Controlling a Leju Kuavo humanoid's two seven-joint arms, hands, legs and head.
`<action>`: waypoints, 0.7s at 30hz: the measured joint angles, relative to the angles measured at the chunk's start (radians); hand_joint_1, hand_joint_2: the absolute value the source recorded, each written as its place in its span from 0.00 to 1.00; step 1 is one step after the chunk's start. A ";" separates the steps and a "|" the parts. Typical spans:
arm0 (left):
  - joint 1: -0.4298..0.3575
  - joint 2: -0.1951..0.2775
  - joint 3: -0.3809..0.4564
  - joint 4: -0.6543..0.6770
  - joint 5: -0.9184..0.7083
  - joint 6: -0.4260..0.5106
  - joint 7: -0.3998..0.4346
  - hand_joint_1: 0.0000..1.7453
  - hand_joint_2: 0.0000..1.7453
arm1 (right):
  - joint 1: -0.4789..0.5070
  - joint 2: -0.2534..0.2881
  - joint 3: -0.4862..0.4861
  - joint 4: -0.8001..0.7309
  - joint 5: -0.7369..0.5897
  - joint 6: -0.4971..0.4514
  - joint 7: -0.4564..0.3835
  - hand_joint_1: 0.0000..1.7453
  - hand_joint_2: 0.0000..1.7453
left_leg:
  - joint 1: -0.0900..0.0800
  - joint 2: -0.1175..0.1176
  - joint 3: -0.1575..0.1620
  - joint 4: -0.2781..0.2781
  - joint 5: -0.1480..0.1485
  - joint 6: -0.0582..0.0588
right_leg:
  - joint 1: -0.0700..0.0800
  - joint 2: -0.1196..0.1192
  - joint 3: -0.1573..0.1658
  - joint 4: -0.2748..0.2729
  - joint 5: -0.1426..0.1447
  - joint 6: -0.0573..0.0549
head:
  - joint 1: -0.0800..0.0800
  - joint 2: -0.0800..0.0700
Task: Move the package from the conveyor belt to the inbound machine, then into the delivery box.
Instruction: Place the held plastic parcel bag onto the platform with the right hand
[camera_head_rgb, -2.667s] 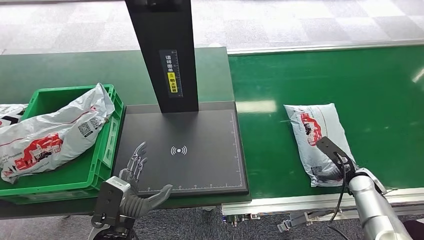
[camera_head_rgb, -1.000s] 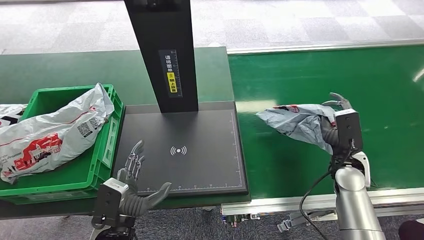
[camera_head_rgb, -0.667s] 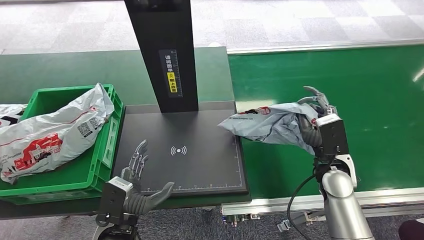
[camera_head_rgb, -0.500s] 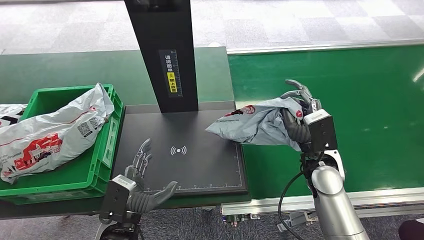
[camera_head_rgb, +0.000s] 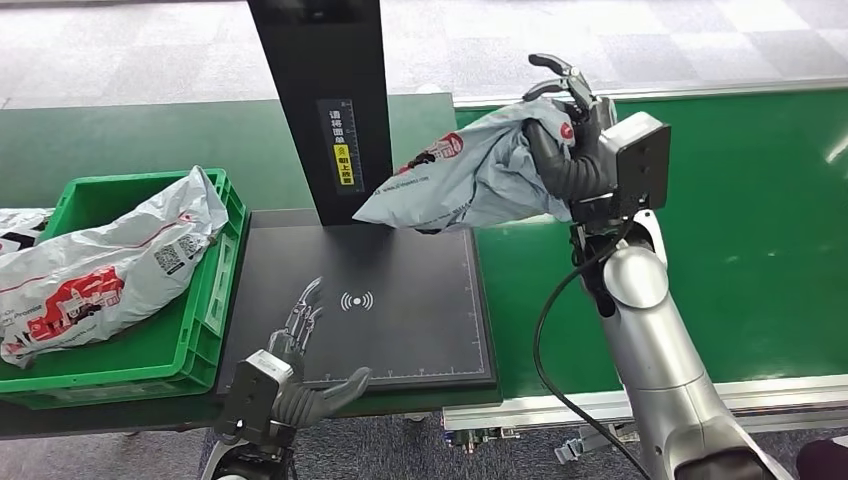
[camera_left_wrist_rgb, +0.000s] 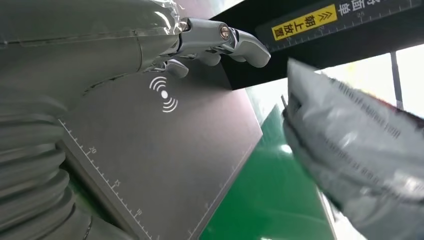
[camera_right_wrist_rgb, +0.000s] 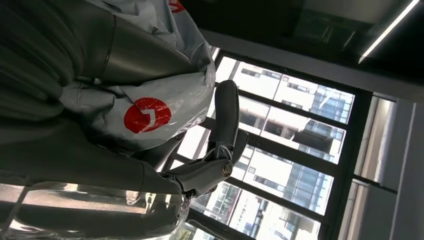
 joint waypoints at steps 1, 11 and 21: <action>-0.005 0.000 0.000 0.004 -0.002 -0.003 0.000 0.00 1.00 | -0.034 0.014 0.013 0.022 -0.012 0.003 0.012 1.00 1.00 | 0.000 0.000 0.000 0.000 0.000 0.000 | 0.000 0.000 0.000 0.000 0.000 0.000 | 0.000 0.000; -0.040 -0.001 -0.001 0.048 0.000 -0.010 -0.011 0.00 1.00 | -0.264 0.143 0.103 0.253 -0.084 0.090 0.082 1.00 1.00 | 0.001 0.000 -0.001 0.000 0.001 -0.001 | 0.001 0.000 -0.001 0.001 0.000 0.000 | 0.000 0.000; -0.044 -0.001 -0.001 0.070 0.022 0.017 -0.027 0.00 1.00 | -0.341 0.229 0.161 0.460 -0.215 0.230 0.116 1.00 1.00 | 0.001 0.000 -0.001 0.000 0.001 -0.001 | 0.001 0.000 -0.001 0.001 0.000 0.000 | 0.000 0.000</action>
